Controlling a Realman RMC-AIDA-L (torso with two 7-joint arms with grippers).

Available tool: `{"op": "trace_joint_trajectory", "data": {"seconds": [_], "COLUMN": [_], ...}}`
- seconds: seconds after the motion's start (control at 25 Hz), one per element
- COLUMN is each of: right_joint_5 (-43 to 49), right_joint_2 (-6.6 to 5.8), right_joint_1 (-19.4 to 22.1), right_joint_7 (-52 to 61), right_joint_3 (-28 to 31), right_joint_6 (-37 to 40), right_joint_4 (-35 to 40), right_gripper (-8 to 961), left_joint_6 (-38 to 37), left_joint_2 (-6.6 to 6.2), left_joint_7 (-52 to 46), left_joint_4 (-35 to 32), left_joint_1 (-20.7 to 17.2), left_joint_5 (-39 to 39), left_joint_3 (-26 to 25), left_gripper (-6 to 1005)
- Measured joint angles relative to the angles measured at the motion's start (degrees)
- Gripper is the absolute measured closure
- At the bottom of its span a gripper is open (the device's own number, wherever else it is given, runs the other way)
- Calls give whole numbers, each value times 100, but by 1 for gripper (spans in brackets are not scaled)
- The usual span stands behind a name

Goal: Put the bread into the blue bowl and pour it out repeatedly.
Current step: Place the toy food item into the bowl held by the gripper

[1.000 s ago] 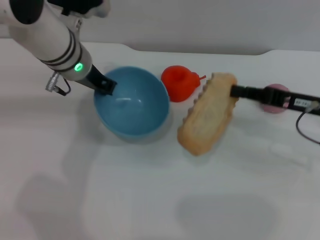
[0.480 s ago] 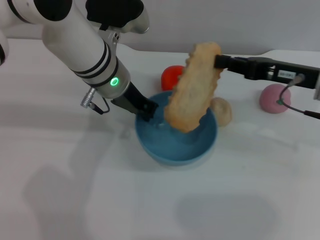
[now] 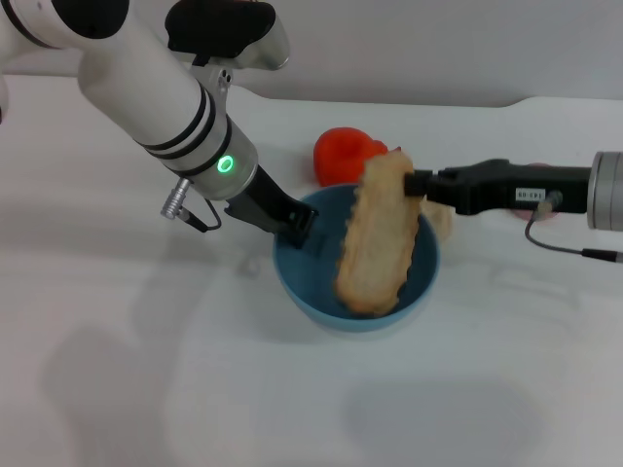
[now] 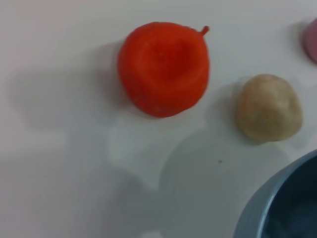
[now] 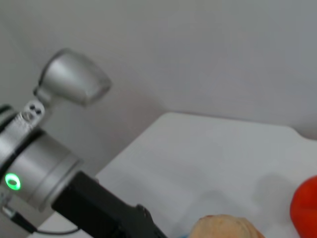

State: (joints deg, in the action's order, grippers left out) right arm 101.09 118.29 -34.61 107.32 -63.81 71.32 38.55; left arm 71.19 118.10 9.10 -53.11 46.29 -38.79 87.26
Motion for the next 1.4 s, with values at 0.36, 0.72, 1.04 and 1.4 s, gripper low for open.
{"op": "trace_joint_trajectory", "data": {"seconds": [0.36,0.72,1.04,1.4], "right_joint_5": [36,38,-473,-1788], "right_joint_2": [22,13,26,32], "right_joint_1": [62,145,526,1146], "right_joint_7": [-242,-261,-258,-638], "right_joint_3": [-116,-49,228,1172], "right_joint_6": [100,231,291,305], "right_joint_4": [67,313,635,232], "right_gripper": [821,529,529,529], "left_joint_6": [-20,-246,-852,-1413], "left_joint_2": [15,38,25,41], "left_joint_7": [-13,-8,10,7], "left_joint_4": [10,28,222,326], "left_joint_1": [3,-98,-276,-326], "left_joint_5": [-166,-416,-667,-711], "left_joint_3": [12,59,253,962], "left_gripper": [1000,999,1001,1000]}}
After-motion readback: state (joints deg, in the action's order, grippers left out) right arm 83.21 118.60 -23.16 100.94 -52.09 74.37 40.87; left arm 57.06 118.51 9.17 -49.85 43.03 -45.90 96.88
